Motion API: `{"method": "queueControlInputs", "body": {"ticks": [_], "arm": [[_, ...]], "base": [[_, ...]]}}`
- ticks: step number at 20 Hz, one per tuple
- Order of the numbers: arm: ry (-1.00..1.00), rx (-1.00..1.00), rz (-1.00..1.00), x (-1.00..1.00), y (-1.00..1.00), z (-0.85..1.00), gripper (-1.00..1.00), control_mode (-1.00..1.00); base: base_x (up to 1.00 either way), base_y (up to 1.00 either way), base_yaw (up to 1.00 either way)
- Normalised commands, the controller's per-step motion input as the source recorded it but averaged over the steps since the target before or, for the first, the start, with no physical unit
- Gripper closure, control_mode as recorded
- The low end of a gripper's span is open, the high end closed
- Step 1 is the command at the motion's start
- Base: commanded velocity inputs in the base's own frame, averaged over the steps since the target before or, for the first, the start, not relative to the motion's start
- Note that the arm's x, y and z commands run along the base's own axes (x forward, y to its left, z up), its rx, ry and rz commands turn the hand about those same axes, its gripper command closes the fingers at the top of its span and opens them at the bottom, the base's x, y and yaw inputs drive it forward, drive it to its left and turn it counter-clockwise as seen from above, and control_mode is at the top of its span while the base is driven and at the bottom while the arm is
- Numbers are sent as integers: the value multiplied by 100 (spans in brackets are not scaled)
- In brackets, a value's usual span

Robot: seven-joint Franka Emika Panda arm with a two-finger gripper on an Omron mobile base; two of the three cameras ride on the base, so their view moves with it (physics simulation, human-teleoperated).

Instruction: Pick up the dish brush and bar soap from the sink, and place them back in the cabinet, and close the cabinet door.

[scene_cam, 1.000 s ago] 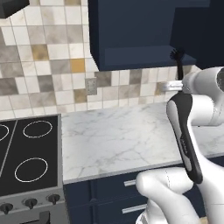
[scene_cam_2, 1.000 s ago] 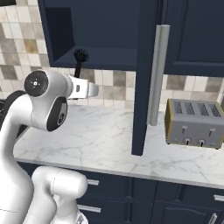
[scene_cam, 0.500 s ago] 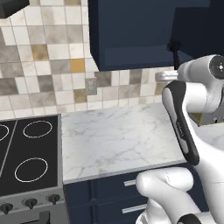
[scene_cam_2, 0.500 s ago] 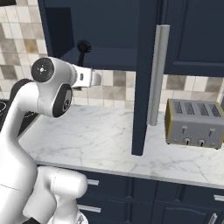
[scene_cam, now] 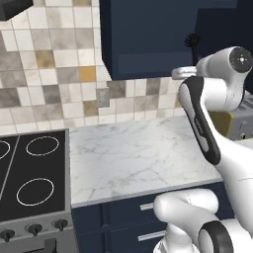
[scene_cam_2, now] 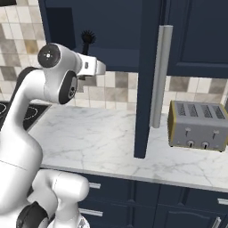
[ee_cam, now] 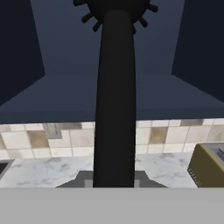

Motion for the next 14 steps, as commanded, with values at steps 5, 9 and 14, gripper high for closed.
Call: {"method": "queueControlInputs", "body": {"ticks": [5, 9, 14], "arm": [[0, 0, 0, 46, 0, 7, 100, -100], [0, 0, 0, 47, 0, 0, 100, -100], [0, 0, 0, 43, 0, -7, 100, -100]], "base": [[0, 0, 0], [0, 0, 0], [0, 0, 0]]}}
